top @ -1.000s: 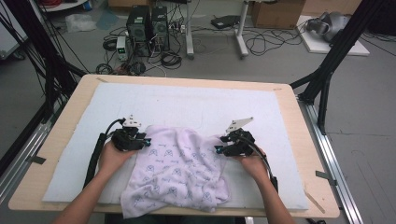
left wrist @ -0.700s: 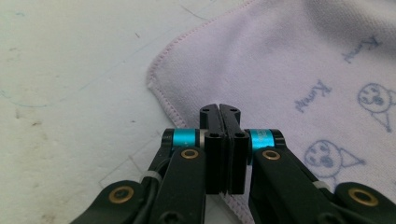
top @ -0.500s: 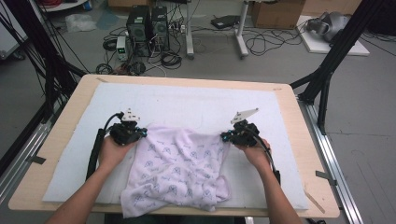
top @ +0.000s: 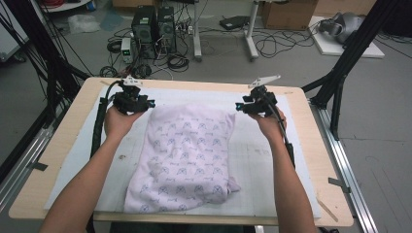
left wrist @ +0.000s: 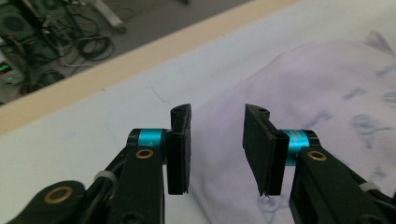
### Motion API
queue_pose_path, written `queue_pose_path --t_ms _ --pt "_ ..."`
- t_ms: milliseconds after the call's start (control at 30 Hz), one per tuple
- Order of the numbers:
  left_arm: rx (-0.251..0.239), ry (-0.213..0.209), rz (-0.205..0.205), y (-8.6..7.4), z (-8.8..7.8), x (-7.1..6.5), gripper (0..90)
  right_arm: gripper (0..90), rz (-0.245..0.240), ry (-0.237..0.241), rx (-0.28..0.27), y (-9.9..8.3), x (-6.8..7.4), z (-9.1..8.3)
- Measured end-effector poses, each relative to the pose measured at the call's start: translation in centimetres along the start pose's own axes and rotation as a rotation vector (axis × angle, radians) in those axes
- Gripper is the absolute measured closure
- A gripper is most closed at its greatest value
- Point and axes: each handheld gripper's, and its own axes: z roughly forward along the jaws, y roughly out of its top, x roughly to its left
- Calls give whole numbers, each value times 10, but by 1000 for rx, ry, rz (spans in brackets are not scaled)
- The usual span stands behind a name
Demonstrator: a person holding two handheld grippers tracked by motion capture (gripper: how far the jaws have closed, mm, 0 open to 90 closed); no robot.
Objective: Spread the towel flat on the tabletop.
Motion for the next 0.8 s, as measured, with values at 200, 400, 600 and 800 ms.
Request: queue_pose_path --t_ms 200,400,600,800 --pt "35 -78 12 -42 1 -7 566 494 -7 119 5 -35 26 6" --pt "33 -170 64 -71 -19 -31 514 482 -22 221 -48 -60 59 -14" --pt "11 -252 94 -100 -51 -56 463 458 -104 308 -26 -82 111 -36" --pt "36 -299 129 -127 -63 -71 494 506 -136 359 -13 -107 133 -42"
